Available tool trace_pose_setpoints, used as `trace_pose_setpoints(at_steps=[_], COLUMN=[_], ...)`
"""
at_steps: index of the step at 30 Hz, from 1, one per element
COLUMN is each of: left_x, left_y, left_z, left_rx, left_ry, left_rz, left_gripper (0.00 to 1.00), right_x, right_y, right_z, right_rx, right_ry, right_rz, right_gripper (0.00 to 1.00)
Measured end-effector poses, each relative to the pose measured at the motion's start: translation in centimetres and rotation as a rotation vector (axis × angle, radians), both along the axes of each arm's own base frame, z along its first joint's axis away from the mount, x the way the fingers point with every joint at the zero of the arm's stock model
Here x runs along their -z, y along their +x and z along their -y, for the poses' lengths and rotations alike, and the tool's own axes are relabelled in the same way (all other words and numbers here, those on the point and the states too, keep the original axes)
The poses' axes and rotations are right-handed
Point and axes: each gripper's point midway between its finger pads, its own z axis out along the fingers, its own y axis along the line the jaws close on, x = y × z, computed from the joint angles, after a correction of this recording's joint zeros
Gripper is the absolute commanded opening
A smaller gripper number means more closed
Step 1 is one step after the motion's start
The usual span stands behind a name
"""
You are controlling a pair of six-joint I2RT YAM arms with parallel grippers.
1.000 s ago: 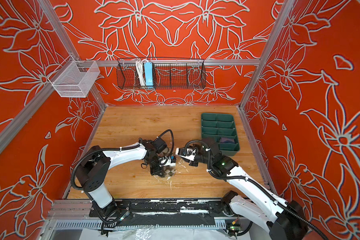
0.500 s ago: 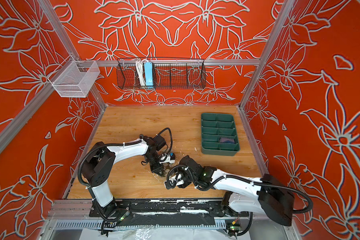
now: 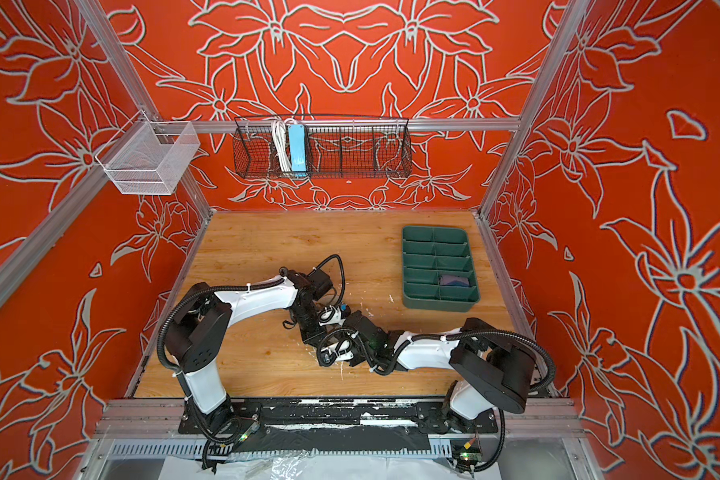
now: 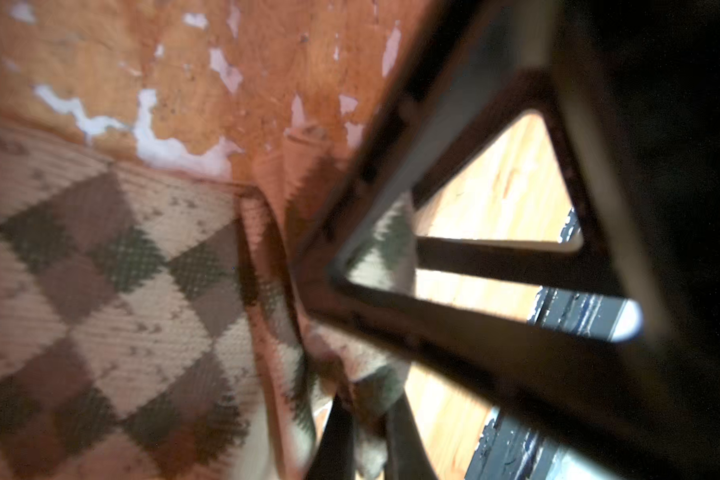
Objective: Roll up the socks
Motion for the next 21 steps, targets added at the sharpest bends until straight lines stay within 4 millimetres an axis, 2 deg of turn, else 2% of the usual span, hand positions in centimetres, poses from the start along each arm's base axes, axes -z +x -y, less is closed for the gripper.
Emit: trace_pose_setpoints(at_steps=[4, 5, 8, 13, 17, 21], left_x=[-0.2, -0.4, -1.4, -4.1, -6.6, -10.2], left_y=[0.4, 0.6, 1.3, 3.0, 5.0, 6.5], left_z=[-0.1, -0.1, -0.3, -1.9, -4.6, -7.8], left_rx=[-0.005, -0.008, -0.024, -0.079, -0.168, -0.264], left_ry=[0.002, 0.000, -0.017, -0.036, -0.015, -0.005], left_rz=[0.025, 0.046, 0.133, 0.374, 0.654, 0.942], left_gripper=[0.25, 0.29, 0.40, 0.50, 0.53, 0.57], right_x=[0.1, 0.0, 0.0, 0.0, 0.0, -0.1], right_y=[-0.1, -0.1, -0.3, -1.3, -2.2, -2.7], right_z=[0.1, 0.2, 0.2, 0.5, 0.6, 0.3], right_rx=[0.009, 0.016, 0.019, 0.004, -0.010, -0.017], right_ry=[-0.023, -0.029, -0.054, -0.107, -0.149, -0.174], right_rz=[-0.027, -0.040, -0.070, -0.148, -0.244, -0.368], right_gripper=[0.01, 0.00, 0.00, 0.00, 0.00, 0.00])
